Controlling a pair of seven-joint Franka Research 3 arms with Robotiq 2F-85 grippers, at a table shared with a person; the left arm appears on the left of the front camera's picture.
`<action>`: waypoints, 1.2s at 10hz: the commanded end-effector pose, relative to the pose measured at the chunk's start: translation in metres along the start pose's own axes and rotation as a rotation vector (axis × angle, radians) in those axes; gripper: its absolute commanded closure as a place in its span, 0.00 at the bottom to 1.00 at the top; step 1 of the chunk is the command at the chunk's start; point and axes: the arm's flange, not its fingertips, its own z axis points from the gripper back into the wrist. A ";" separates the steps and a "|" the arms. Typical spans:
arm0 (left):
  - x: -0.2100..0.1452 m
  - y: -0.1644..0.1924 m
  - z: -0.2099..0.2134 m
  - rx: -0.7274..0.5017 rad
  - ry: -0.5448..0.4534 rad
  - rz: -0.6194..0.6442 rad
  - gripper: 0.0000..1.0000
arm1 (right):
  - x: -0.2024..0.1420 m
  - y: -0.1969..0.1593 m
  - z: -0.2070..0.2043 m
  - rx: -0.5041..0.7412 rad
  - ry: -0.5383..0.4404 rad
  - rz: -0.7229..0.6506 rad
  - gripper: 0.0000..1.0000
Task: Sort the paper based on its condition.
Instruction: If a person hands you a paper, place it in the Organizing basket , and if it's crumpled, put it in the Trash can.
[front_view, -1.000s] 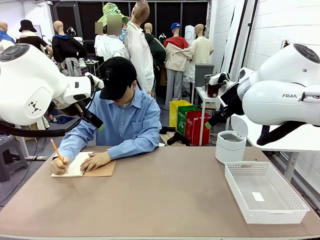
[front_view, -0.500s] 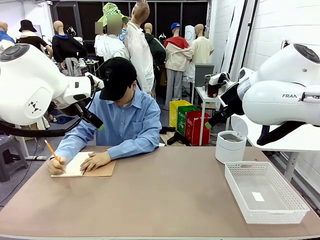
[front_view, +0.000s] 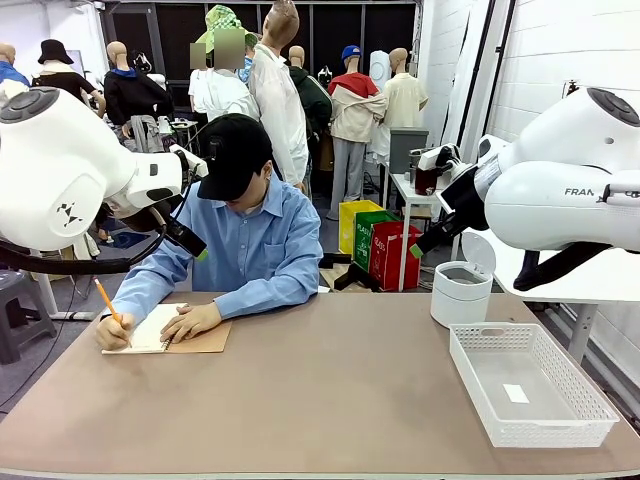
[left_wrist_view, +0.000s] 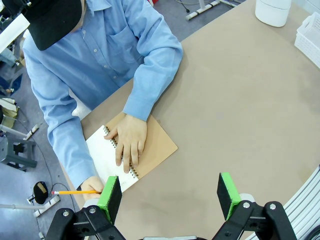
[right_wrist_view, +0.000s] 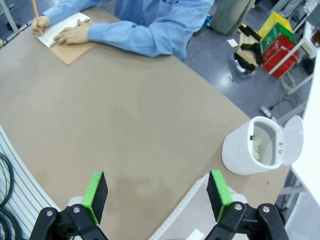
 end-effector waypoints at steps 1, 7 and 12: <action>0.000 0.000 0.000 0.000 0.000 -0.004 0.00 | 0.001 0.000 0.001 0.001 0.000 0.000 0.00; 0.000 0.000 0.000 0.000 0.000 -0.004 0.00 | 0.001 0.000 0.001 0.001 0.000 0.000 0.00; 0.000 0.000 0.000 0.000 0.000 -0.004 0.00 | 0.001 0.000 0.001 0.001 0.000 0.000 0.00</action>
